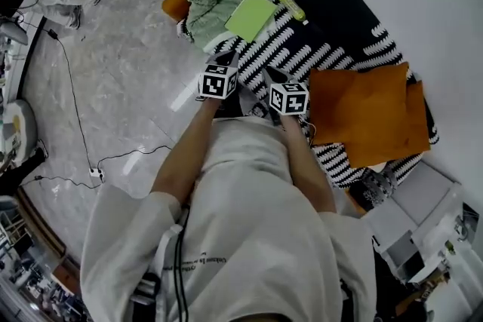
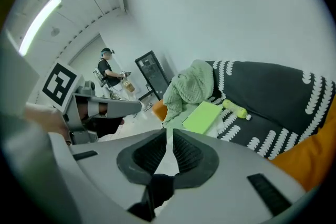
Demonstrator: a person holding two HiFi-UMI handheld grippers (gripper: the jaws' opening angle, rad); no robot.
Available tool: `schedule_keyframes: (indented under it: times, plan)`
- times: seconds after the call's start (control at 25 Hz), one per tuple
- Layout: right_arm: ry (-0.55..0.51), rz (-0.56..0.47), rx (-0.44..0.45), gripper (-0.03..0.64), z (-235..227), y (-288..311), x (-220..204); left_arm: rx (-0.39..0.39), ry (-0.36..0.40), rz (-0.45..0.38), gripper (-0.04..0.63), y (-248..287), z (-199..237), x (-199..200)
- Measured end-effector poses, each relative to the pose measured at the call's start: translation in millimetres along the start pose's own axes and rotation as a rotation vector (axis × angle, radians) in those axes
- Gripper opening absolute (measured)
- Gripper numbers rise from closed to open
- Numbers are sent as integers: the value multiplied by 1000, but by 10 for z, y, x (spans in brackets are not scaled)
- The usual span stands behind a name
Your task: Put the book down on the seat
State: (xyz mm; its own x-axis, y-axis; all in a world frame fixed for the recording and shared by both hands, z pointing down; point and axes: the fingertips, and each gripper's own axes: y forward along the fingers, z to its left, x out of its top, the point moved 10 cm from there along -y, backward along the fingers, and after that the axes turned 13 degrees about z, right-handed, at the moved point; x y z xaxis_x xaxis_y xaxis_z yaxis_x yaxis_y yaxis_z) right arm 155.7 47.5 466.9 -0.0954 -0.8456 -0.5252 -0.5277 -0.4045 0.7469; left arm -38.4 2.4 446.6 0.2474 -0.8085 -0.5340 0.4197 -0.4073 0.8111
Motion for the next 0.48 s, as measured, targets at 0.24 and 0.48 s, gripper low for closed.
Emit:
schedule_keyframes:
  times: [0.24, 0.48]
  plan:
    - [-87, 27, -82, 8, -34, -112, 43, 64, -12, -67, 2, -184, -38, 4]
    - [-130, 2, -125, 6, -43, -207, 10, 90, -26, -69, 2, -188, -74, -113]
